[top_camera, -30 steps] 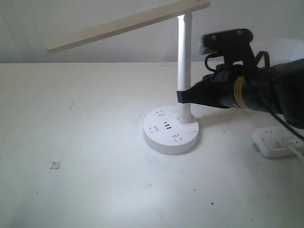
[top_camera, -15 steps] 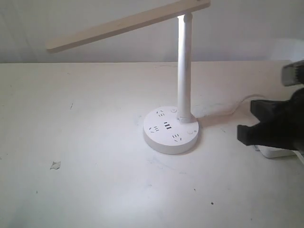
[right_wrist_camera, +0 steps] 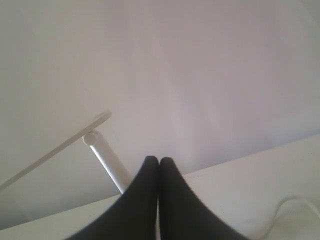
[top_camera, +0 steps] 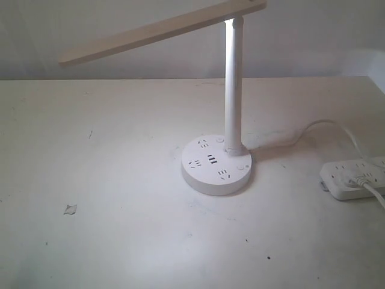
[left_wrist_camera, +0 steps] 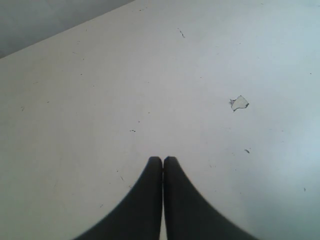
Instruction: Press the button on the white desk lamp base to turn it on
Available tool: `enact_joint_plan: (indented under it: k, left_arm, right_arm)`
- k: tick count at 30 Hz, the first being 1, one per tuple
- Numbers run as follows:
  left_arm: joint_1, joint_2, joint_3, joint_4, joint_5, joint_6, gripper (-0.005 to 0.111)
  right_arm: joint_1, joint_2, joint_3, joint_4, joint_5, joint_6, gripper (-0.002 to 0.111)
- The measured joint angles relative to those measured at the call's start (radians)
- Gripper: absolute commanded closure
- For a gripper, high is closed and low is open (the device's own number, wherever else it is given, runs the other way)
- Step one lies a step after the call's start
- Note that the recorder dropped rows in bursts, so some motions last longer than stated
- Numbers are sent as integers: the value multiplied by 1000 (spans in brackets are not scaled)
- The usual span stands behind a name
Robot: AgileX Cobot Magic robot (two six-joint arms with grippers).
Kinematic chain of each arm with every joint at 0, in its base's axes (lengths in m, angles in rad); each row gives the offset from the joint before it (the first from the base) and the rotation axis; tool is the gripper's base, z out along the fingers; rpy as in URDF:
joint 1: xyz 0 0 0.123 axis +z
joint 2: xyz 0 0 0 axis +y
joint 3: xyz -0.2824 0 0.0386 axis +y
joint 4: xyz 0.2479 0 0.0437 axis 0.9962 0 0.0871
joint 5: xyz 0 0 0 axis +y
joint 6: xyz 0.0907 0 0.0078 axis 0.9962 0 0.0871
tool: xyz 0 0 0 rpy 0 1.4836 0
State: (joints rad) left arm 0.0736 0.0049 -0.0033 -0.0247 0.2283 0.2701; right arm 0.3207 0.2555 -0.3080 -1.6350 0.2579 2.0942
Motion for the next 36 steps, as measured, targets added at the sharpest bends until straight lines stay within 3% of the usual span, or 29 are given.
enact_joint_plan:
  k: [17, 20, 25, 31, 36]
  left_arm:
    - [0, 0, 0, 0, 0, 0, 107]
    - [0, 0, 0, 0, 0, 0, 107]
    - [0, 0, 0, 0, 0, 0, 107]
    - [0, 0, 0, 0, 0, 0, 107]
    - [0, 0, 0, 0, 0, 0, 107]
  right_arm:
    - [-13, -18, 2, 2, 4, -75, 108]
    - [-81, -45, 10, 0, -59, -220, 108]
    - [-262, -84, 55, -6, -335, -434, 108]
    - [-515, -146, 134, -15, -410, -472, 108]
    - [-614, -235, 203, -15, -428, -448, 108]
